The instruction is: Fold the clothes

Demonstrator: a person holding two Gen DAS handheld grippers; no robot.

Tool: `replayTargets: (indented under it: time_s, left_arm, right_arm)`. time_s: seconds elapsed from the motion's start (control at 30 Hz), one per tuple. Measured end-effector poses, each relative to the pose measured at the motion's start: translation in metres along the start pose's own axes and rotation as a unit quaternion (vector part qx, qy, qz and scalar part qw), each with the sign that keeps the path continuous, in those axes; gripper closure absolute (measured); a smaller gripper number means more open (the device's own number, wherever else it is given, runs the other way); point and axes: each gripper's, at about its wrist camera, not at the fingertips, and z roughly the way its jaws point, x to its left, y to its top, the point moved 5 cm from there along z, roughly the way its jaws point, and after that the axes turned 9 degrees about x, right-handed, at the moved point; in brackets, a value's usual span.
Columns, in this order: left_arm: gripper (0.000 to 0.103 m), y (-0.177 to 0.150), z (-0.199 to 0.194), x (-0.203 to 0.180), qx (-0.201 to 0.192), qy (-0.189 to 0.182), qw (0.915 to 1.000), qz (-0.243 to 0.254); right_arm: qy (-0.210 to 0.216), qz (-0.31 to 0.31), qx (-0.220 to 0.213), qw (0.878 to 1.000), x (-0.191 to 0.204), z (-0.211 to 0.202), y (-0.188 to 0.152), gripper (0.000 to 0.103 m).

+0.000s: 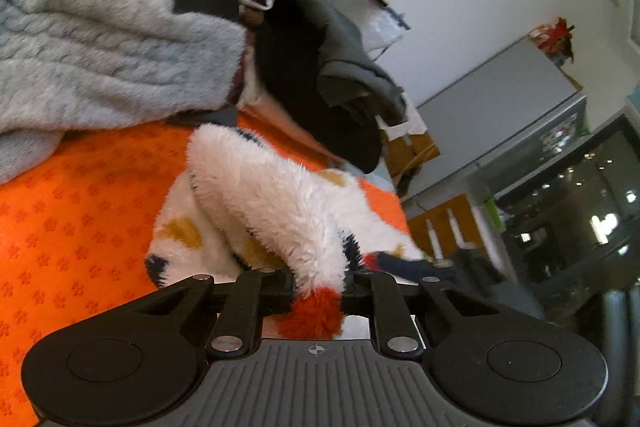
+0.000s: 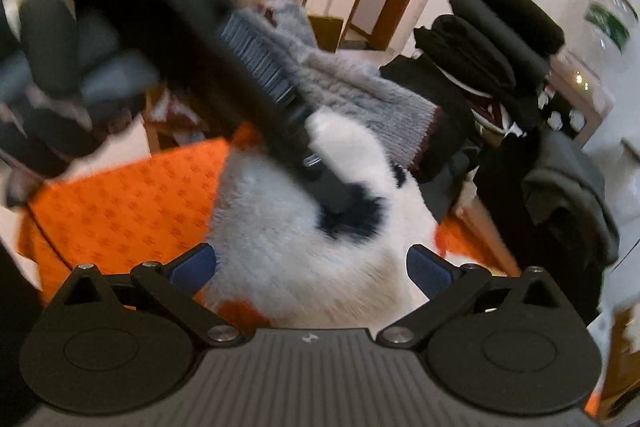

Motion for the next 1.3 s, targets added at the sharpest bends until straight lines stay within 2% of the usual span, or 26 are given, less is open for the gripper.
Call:
replayTargets:
  time_s: [0.17,0.3,0.4,0.5,0.53,0.57,0.73,0.9,1.17,1.3]
  left_arm:
    - [0.085,0.006,-0.004,-0.013,0.006,-0.008,0.9996,0.025]
    - [0.085,0.004,-0.002,-0.005,0.012,0.009,0.9994,0.032]
    - [0.079,-0.004,-0.007,0.012,0.008,0.015,0.9997,0.016]
    - [0.049,-0.013,-0.021,0.035,-0.017,0.03,0.9993,-0.015]
    - [0.035,-0.016,-0.026,0.043,-0.027,0.038,0.9985,-0.028]
    - [0.033,-0.018,-0.031,0.053,-0.037,0.045,0.9974,-0.043]
    - [0.03,-0.03,-0.04,0.091,-0.046,0.042,0.9917,-0.112]
    - [0.026,-0.042,-0.025,0.108,-0.037,0.009,0.9856,-0.165]
    - [0.023,-0.045,-0.01,0.111,-0.032,-0.01,0.9803,-0.195]
    - [0.026,-0.047,-0.001,0.115,-0.023,-0.023,0.9772,-0.21]
  right_arm:
    - [-0.084,-0.06,0.024,0.994,0.028,0.029,0.009,0.001]
    - [-0.138,-0.101,0.057,0.984,0.052,0.049,0.011,0.001]
    - [-0.133,-0.117,0.066,0.982,0.061,0.056,0.005,0.001]
    - [-0.132,-0.133,0.072,0.98,0.068,0.059,-0.001,0.001]
    - [-0.131,-0.139,0.074,0.979,0.071,0.06,-0.003,0.001]
    - [-0.131,-0.143,0.075,0.978,0.073,0.061,-0.005,0.001]
    - [-0.125,-0.143,0.075,0.979,0.076,0.062,-0.006,0.0]
    - [-0.121,-0.135,0.074,0.981,0.072,0.061,-0.007,0.0]
    - [-0.114,-0.111,0.07,0.985,0.067,0.062,-0.008,0.0]
    - [-0.114,-0.11,0.064,0.985,0.066,0.06,-0.007,0.0]
